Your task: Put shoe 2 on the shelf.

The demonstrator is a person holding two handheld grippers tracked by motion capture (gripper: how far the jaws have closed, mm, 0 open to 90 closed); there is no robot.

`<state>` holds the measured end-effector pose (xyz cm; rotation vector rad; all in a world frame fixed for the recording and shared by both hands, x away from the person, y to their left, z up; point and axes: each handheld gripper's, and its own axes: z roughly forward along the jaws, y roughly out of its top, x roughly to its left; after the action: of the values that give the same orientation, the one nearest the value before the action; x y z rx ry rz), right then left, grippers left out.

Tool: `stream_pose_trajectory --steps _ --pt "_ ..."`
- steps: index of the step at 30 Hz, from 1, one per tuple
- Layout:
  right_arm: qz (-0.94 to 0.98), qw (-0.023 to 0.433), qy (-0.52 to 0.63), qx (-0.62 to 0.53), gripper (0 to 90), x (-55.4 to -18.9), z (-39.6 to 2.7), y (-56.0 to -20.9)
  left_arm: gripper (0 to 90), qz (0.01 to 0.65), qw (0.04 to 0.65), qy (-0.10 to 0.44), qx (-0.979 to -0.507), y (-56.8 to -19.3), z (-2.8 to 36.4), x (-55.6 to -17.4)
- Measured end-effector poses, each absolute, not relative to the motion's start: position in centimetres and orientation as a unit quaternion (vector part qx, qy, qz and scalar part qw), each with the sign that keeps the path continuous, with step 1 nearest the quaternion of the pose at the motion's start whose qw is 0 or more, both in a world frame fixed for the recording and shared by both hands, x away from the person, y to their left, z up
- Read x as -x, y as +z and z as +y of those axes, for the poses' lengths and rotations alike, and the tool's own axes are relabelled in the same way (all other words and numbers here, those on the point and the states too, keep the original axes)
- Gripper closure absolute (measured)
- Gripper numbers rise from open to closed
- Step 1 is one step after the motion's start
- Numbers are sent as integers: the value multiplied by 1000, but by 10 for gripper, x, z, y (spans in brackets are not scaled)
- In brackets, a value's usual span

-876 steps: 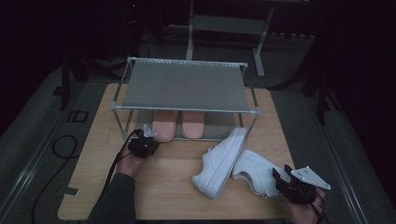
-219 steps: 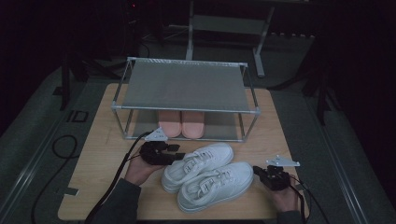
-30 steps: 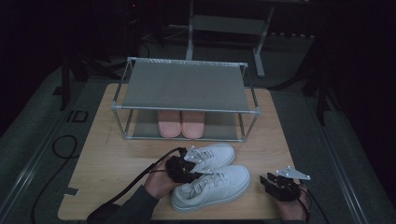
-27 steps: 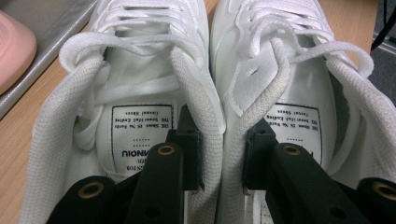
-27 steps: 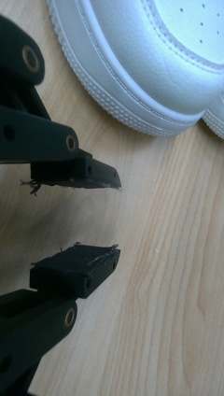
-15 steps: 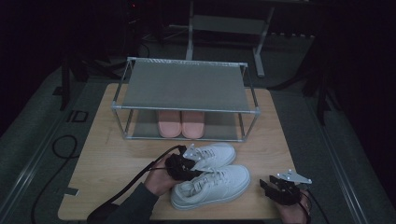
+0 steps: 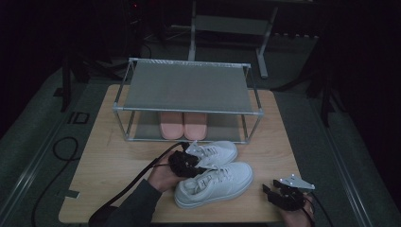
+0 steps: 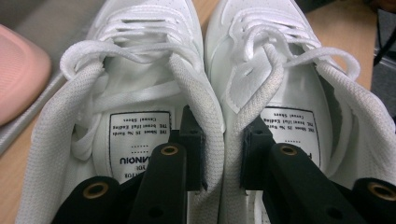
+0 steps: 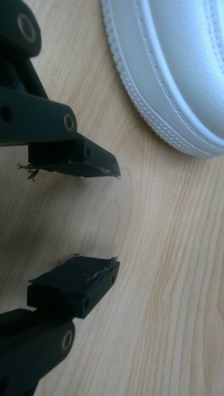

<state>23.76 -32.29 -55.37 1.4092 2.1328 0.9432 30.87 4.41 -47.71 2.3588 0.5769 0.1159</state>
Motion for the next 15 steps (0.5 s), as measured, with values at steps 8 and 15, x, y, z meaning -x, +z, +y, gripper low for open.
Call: stream_pose_trajectory --steps 8,15 --pt "766 208 344 -502 440 -236 -323 -555 762 217 348 49 -911 -474 41 -309" --pt "767 209 346 -499 423 -236 -322 -556 765 214 354 46 -909 -467 39 -311"
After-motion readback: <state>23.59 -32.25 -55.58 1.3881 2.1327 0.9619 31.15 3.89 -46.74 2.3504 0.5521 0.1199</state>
